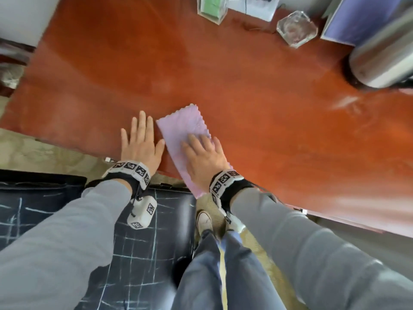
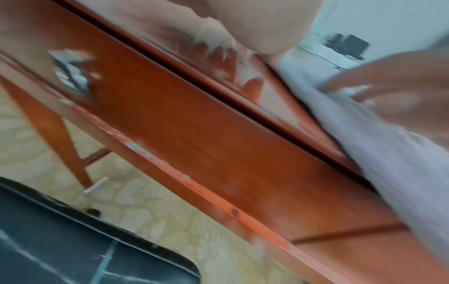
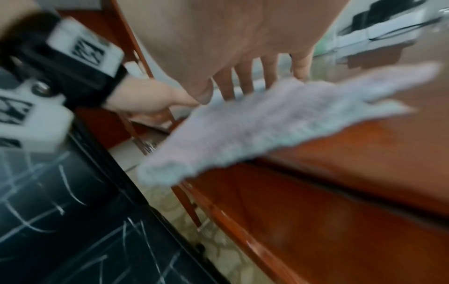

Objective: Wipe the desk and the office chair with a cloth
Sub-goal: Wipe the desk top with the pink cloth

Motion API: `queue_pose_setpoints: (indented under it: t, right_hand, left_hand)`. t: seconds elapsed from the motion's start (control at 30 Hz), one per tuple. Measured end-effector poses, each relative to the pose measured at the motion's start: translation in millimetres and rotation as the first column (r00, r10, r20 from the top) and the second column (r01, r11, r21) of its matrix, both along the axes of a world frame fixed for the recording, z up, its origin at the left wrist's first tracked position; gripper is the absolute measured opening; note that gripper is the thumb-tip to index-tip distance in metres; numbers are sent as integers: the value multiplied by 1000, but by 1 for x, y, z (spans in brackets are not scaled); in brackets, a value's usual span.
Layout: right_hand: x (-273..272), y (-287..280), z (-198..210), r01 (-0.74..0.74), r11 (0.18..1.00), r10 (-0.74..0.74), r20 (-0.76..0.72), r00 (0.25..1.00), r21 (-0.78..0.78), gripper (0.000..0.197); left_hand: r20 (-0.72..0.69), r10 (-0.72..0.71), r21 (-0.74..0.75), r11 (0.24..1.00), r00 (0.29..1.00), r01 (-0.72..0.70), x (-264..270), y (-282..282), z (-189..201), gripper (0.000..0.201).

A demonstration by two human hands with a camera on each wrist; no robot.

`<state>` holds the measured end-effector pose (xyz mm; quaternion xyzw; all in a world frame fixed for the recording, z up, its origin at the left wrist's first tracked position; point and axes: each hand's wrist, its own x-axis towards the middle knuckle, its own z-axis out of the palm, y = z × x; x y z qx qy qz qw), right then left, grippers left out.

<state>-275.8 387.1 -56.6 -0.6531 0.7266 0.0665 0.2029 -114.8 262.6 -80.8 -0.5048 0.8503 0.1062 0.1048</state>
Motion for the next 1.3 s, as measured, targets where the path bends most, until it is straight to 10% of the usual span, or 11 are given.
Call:
queue_pose_setpoints:
  t: [0.17,0.33,0.5,0.7,1.07,1.3]
  right_hand:
    - [-75,87,-23,287,958,-287,-55,956,-1,62]
    - [-171,158,-11,687,726,-684,-140,716,-35,66]
    - [-125,112,-18,637,766,-626,122,770,-87,74]
    - [-56,102,-26,298,954,-296,49,954,-39,70]
    - [-191,214,-32,732,678,-735,-44,676,-72,74]
    - [-232,263,-34,563,821,-563,27,826,-93,70]
  left_hand:
    - [-41,-173,74,982,984,175,-71,52,-8,74]
    - [31,-173,67,983,984,171,-90,70,-13,79]
    - [47,-185,80,980,982,181,-88,68,-12,80]
    - [14,-177,33,984,984,176,-86,69,-17,78]
    - [-22,-552,92,829,834,551,-215,166,6,72]
    - [-74,-398,176,897,914,405,-311,220,12,68]
